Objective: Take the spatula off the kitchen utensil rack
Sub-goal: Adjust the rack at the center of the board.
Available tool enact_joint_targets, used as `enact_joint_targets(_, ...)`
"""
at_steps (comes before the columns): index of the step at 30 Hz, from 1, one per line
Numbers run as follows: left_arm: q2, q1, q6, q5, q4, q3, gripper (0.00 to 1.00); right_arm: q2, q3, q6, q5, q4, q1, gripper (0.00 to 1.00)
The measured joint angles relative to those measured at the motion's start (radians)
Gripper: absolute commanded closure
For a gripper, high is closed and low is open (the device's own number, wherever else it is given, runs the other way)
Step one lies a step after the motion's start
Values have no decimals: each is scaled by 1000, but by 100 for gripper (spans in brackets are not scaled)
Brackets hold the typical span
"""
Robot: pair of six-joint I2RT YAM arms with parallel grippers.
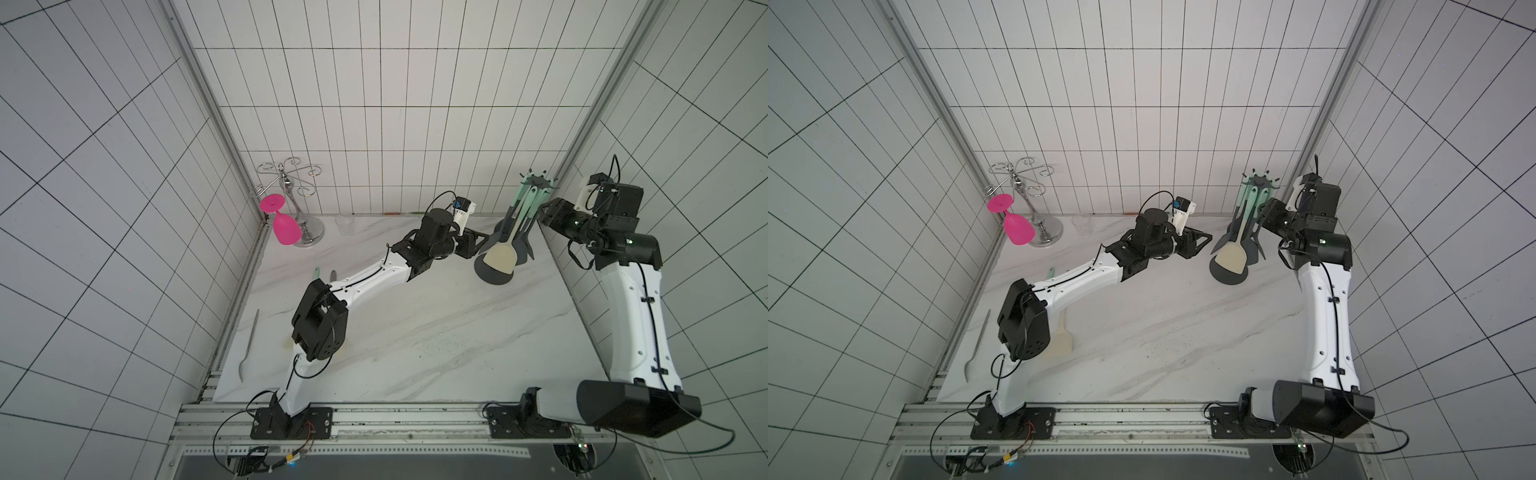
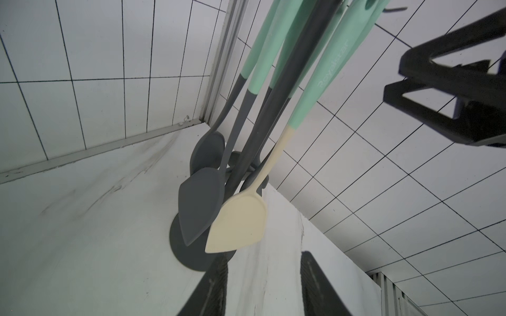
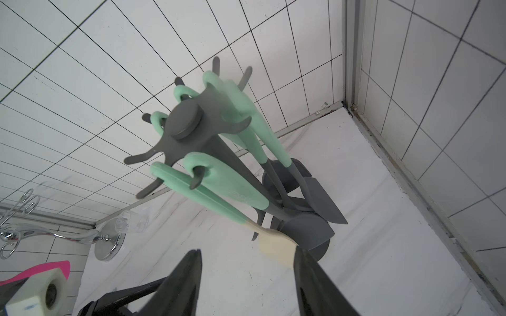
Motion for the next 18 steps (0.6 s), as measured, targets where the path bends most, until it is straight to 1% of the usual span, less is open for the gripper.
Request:
enact_joint_targets(3, 78, -1, -19, 13, 85, 45, 58, -51, -96, -12, -1, 73, 0, 45)
enact_joint_targets(5, 137, -1, -23, 19, 108, 95, 58, -97, -152, -22, 11, 102, -1, 45)
enact_joint_targets(8, 218, -1, -21, 25, 117, 179, 56, -118, -156, -32, 37, 130, -2, 47)
enact_joint_targets(12, 288, -1, -21, 24, 127, 266, 54, -75, -77, -18, 60, 134, 4, 47)
enact_joint_targets(18, 352, -1, -13, 24, 157, 379, 52, 68, 121, 23, 71, 140, 31, 44)
